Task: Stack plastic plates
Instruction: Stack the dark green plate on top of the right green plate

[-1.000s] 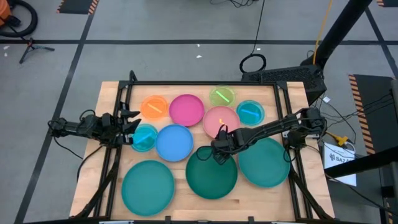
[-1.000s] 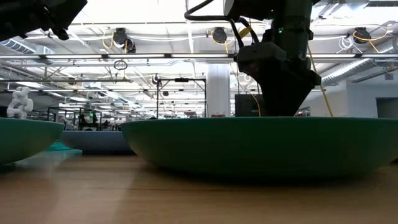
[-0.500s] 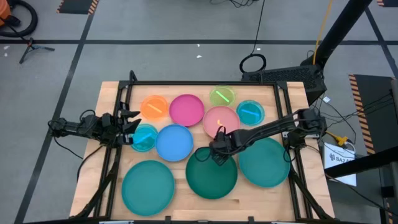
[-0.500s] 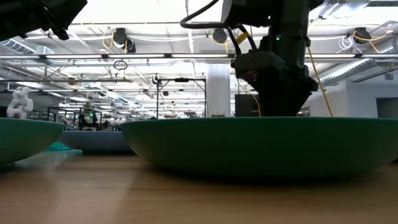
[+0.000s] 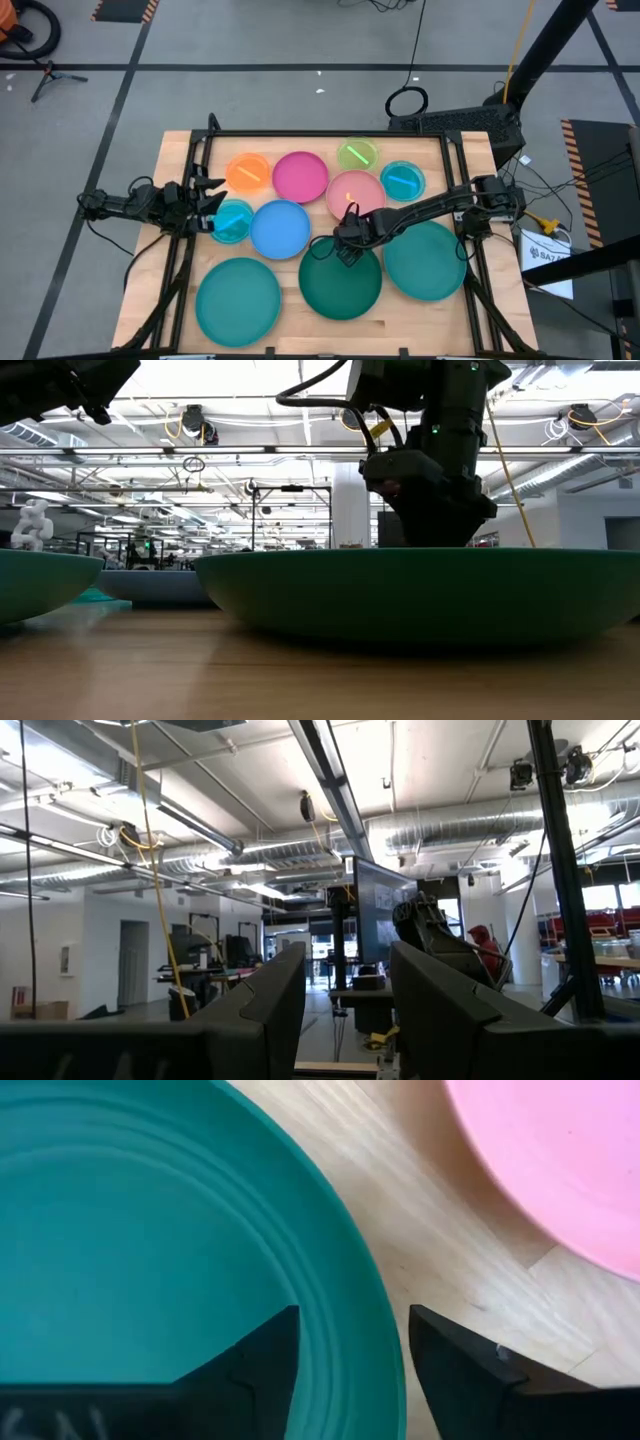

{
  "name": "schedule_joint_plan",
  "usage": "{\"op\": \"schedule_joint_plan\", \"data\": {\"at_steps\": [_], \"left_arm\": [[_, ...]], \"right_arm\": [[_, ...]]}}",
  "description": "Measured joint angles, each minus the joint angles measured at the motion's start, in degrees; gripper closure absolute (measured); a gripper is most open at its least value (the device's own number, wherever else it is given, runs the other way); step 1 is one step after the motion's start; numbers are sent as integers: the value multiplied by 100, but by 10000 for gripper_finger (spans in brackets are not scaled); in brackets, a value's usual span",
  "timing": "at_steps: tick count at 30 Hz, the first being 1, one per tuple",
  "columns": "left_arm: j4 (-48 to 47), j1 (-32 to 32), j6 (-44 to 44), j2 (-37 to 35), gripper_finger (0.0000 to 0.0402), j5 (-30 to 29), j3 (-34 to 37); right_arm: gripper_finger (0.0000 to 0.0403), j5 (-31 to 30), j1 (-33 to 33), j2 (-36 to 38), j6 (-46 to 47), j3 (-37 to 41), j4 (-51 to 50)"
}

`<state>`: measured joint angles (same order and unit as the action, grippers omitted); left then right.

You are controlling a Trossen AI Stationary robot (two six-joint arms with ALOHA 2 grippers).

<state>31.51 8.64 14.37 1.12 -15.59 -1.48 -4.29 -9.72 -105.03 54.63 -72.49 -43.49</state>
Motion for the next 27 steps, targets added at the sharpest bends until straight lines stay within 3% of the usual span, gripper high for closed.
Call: {"op": "schedule_joint_plan", "data": {"at_steps": [16,27], "left_arm": [[0,0,-2,0,247,0,0],[2,0,-2,0,247,0,0]], "right_arm": [[388,29,0,2,144,0,0],[398,164,30,76,29,-4,0]]}}
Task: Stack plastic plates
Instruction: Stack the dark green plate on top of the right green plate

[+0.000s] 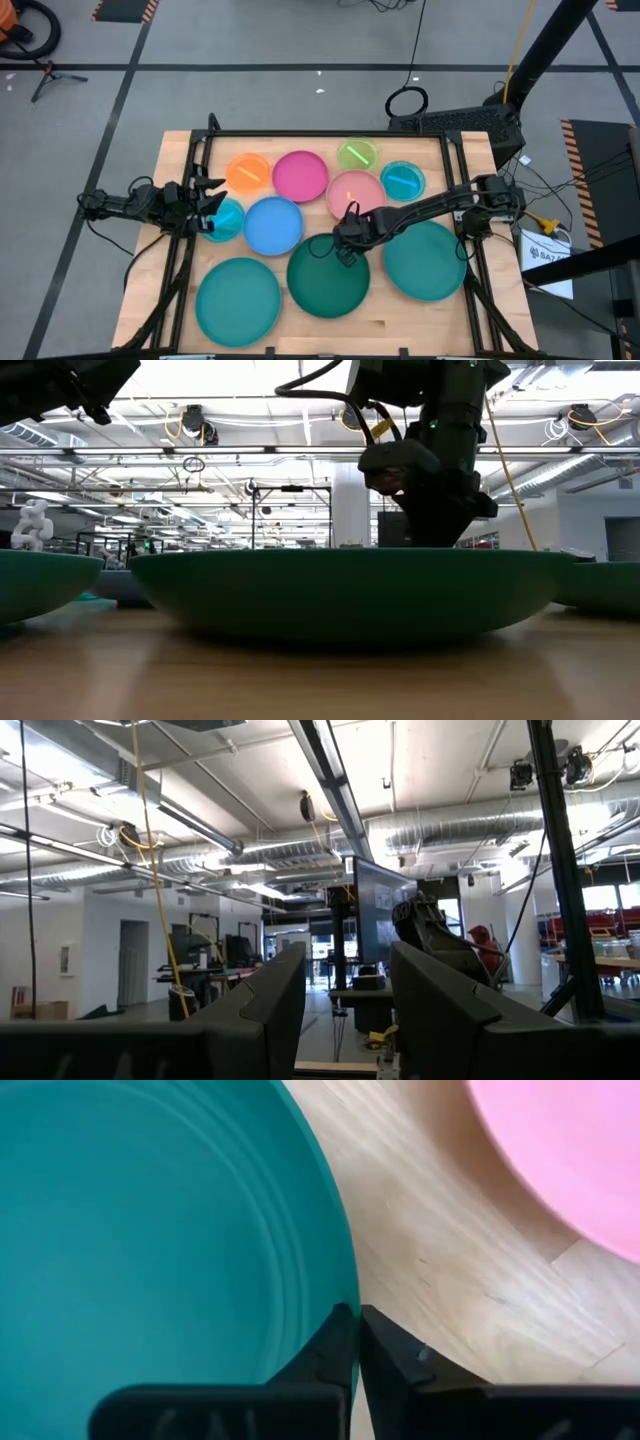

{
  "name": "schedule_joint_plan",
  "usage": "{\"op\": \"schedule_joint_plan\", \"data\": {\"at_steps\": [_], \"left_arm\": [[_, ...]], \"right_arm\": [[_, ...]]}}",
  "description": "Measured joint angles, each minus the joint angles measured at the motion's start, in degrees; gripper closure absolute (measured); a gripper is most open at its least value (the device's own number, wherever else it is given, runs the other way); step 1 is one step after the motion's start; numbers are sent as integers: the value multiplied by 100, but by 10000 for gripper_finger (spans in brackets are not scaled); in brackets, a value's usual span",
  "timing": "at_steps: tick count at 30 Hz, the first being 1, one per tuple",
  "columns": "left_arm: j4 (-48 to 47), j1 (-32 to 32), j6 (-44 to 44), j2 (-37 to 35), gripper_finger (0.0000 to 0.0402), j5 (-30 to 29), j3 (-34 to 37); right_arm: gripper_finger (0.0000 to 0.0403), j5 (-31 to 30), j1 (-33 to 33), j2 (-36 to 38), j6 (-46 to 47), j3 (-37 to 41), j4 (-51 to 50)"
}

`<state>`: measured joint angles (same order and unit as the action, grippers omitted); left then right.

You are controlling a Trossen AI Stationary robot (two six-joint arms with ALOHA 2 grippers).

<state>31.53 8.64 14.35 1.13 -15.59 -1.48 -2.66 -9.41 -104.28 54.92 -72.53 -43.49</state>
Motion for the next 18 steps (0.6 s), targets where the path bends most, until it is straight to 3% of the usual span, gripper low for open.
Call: {"op": "schedule_joint_plan", "data": {"at_steps": [9,18], "left_arm": [[0,0,0,-2,247,0,2],[0,0,-20,0,247,0,2]], "right_arm": [[399,299,11,399,-409,4,-116],[399,297,9,1495,-758,6,-538]]}}
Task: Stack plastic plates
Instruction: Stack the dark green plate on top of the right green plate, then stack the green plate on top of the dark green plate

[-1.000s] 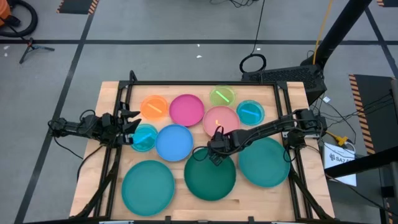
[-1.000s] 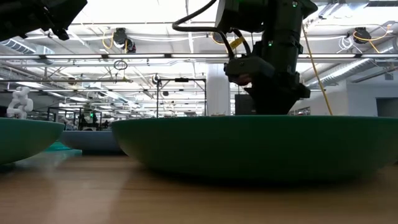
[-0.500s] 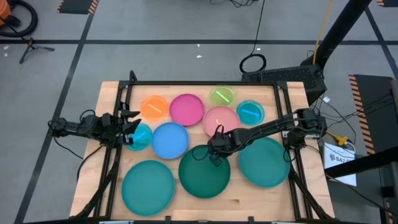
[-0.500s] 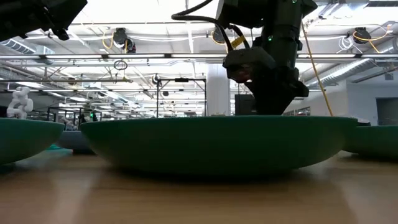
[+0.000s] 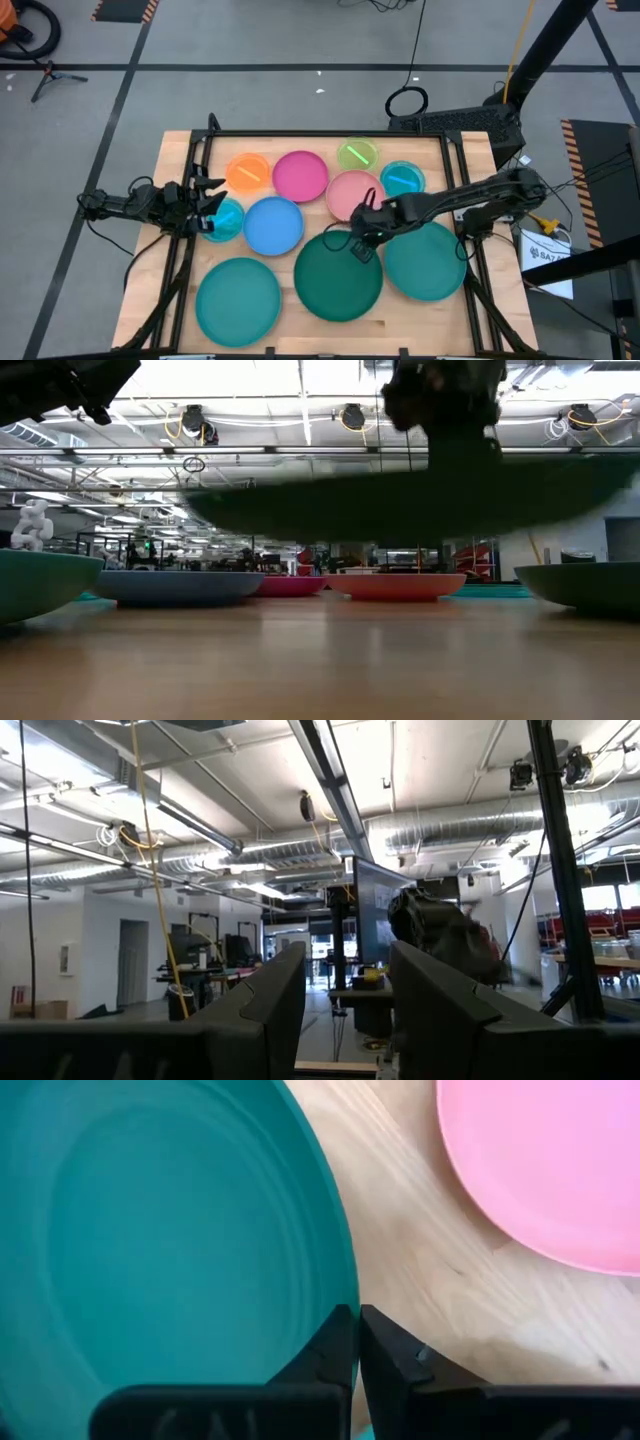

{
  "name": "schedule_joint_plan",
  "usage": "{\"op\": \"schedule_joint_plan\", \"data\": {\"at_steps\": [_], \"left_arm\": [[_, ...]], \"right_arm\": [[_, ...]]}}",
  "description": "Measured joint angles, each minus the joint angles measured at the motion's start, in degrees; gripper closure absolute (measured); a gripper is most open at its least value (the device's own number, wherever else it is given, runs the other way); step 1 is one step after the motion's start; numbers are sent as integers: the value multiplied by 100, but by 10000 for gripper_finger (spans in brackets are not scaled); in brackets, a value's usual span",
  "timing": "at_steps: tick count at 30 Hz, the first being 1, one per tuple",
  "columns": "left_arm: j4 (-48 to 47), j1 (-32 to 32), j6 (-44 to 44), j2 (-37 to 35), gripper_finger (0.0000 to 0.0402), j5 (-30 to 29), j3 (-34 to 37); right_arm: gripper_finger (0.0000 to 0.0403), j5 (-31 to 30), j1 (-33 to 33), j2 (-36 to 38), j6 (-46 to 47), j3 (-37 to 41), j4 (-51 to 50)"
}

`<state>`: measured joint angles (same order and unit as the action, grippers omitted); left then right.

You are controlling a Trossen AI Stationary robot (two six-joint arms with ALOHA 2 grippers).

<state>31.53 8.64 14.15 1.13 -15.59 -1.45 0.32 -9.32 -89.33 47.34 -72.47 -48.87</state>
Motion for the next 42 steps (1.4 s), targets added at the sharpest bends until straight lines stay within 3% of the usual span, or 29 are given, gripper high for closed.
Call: {"op": "schedule_joint_plan", "data": {"at_steps": [12,25,42], "left_arm": [[6,0,-134,-2,247,0,0],[6,1,-241,-1,247,0,0],[138,0,-404,-1,247,1,0]], "right_arm": [[399,-16,-2,1529,345,77,-2671],[395,-46,0,3659,1413,1534,-3196],[297,-626,-2,3922,1342,1928,-3235]]}}
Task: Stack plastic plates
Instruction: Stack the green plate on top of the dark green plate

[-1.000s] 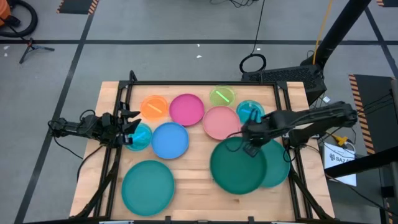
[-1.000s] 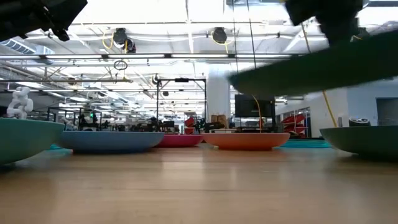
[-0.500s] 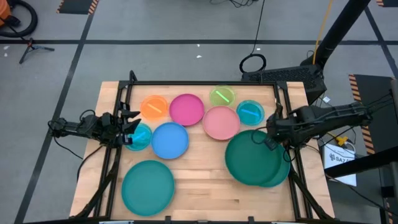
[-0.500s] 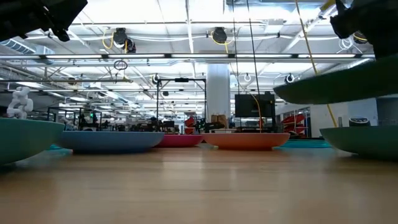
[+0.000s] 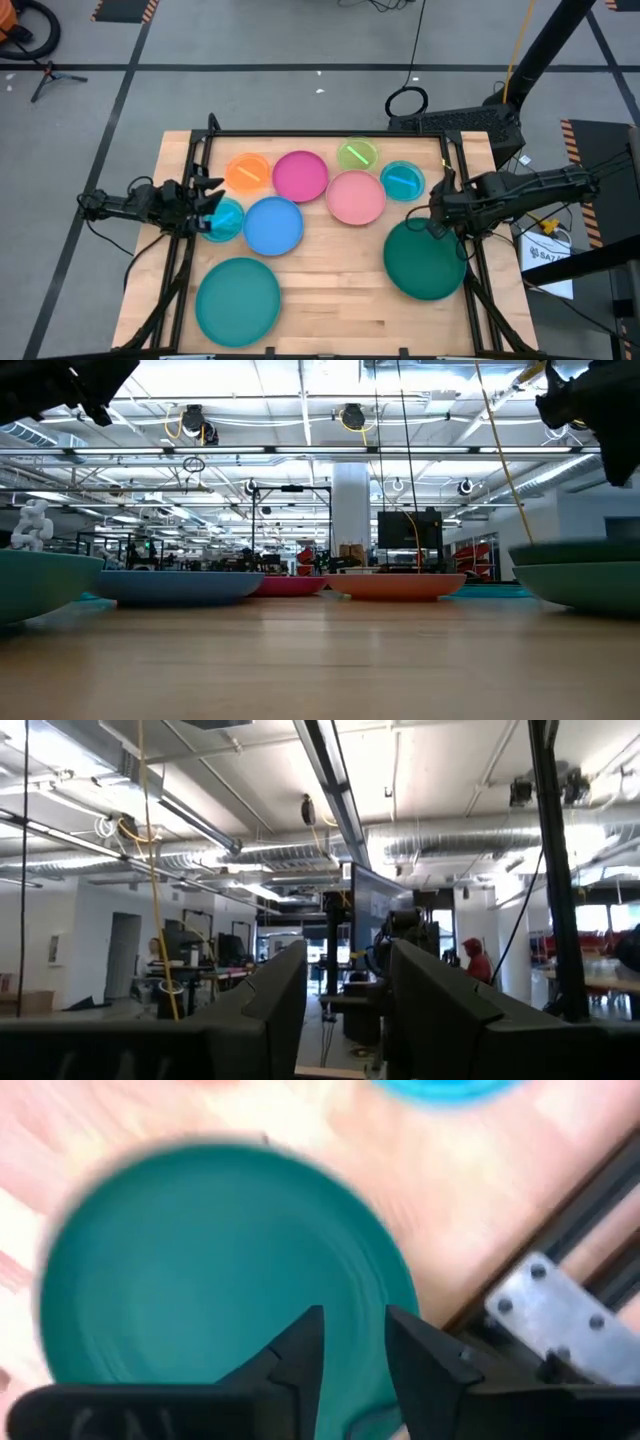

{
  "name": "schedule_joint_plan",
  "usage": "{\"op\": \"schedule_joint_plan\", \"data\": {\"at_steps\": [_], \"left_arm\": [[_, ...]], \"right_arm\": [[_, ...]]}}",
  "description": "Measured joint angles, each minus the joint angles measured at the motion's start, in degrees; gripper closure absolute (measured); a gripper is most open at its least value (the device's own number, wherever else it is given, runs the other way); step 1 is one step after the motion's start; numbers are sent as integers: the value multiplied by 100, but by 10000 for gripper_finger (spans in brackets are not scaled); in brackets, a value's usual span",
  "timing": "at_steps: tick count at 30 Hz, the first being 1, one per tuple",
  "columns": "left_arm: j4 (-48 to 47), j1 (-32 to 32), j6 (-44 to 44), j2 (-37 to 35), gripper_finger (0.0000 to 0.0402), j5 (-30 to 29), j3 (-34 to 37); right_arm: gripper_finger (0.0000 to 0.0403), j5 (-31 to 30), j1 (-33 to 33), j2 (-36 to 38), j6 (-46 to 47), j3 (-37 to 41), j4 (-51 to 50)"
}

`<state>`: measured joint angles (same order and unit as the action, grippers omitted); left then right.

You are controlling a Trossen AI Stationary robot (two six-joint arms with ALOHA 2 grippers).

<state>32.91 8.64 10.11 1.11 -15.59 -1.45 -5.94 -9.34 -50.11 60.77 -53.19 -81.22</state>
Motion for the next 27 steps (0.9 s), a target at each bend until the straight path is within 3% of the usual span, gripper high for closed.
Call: {"op": "schedule_joint_plan", "data": {"at_steps": [6,15,22,27], "left_arm": [[-5,3,-967,0,247,1,0],[-1111,222,-2971,199,247,40,2],[-318,566,-3505,1251,247,-538,2],[415,747,-3698,2118,248,-704,2]], "right_arm": [[293,-590,-3,-3,-682,0,1379],[298,-1118,-313,-201,-3312,-2,4145],[298,-1819,-747,-677,-4610,-2,5337],[298,-1852,-989,-1114,-5265,-2,6084]]}}
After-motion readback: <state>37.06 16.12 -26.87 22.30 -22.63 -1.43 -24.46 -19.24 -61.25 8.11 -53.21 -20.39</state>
